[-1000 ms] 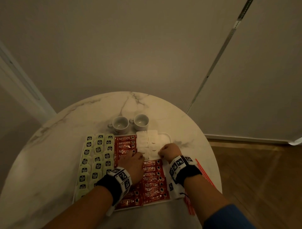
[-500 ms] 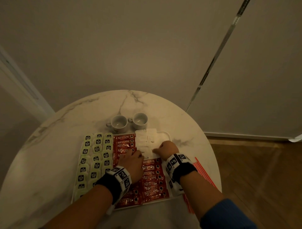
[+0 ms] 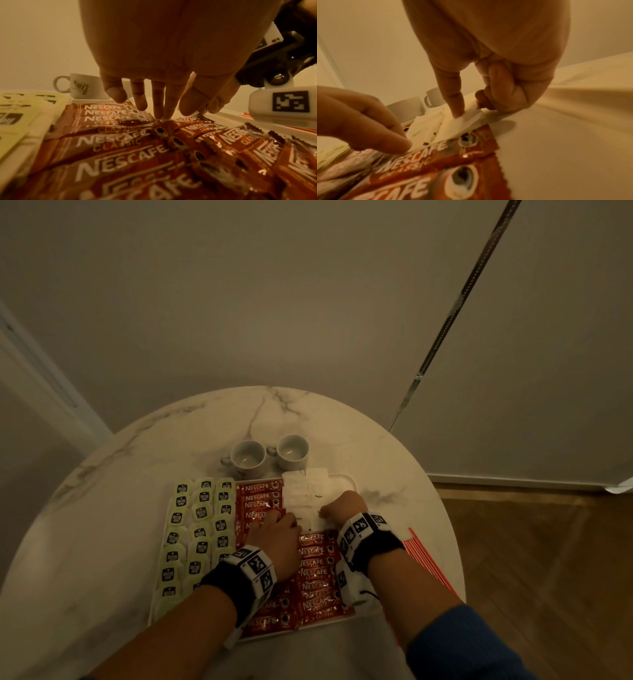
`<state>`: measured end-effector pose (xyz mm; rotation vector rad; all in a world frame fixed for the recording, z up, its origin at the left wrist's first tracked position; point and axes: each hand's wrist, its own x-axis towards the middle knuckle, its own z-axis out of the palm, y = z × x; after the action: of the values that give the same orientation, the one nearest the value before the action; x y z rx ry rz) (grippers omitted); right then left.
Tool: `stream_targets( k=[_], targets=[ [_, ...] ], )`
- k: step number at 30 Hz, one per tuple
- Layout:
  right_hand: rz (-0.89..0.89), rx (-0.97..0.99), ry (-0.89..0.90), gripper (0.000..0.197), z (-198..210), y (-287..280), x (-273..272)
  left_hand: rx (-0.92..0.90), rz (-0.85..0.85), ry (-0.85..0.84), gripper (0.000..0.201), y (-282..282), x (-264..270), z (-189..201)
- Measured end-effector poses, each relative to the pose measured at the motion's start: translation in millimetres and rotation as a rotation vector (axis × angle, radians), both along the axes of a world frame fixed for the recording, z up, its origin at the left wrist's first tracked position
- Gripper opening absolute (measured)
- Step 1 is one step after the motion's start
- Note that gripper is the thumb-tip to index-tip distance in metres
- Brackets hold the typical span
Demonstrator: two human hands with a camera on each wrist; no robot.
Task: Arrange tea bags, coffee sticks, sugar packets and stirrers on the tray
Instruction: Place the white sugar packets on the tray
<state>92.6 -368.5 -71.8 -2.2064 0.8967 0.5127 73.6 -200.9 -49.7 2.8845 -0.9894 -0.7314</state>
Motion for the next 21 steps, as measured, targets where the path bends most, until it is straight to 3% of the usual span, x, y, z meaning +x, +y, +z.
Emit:
stream_targets(
  k=[8, 19, 21],
  targets=[
    [-0.011, 0.018, 0.009, 0.02, -0.4, -3.1, 2.0, -0.017, 0.012, -0.01, 0.044, -0.9, -0.2, -2.1],
    [-0.036, 0.024, 0.025, 0.041, 0.1, -2.5, 2.0, -0.013, 0.021, -0.014, 0.044, -2.4, 0.0, -4.3],
    [-0.158, 0.074, -0.053, 0.038, 3.0, -1.5, -1.1, -0.011, 0.02, -0.014, 0.045, -2.2, 0.0, -4.6]
  ],
)
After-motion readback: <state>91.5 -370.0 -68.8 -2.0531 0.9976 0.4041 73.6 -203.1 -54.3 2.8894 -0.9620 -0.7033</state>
